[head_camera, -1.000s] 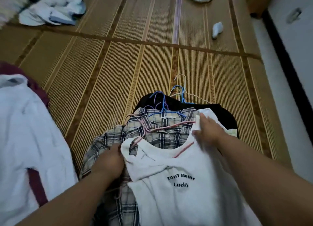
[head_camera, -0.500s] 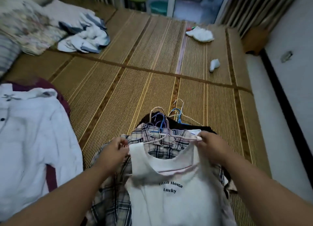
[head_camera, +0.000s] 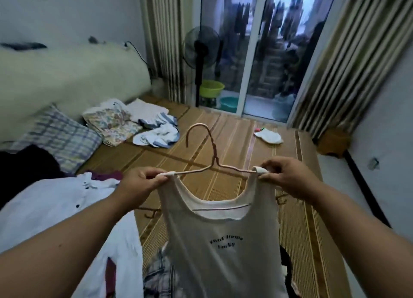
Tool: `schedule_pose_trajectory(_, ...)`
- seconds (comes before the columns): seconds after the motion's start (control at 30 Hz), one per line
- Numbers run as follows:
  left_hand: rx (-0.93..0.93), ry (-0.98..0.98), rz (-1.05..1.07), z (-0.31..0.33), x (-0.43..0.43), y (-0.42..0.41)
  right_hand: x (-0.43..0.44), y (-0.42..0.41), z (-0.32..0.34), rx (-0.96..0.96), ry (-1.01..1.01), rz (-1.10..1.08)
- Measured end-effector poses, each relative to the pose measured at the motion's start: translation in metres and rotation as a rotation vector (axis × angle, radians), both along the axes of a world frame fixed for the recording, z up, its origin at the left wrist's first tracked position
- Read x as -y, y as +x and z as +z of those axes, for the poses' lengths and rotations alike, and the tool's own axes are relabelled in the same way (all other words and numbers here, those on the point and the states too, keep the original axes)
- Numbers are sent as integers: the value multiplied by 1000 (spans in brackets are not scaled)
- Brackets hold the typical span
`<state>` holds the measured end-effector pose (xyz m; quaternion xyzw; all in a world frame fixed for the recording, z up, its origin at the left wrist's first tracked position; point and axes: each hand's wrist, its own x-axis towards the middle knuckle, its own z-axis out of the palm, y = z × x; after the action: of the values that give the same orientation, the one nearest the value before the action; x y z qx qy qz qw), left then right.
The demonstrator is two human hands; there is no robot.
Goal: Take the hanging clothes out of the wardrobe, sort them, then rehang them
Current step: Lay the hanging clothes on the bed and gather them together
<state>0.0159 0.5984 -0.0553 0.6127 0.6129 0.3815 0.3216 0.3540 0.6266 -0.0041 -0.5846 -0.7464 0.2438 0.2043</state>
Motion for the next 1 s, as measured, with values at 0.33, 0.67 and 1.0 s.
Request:
schedule_pose_trajectory(0.33,-164,118,237,88,48,-136,-12,-127,73,0,73,172)
schedule_pose_trajectory(0.67,-345,141,380,83,113,-350,-3,-362,58,-52,176,281)
schedule_pose_trajectory(1.0,-442,-10,522,72,171,-600,17,-648,7,-101,200,319)
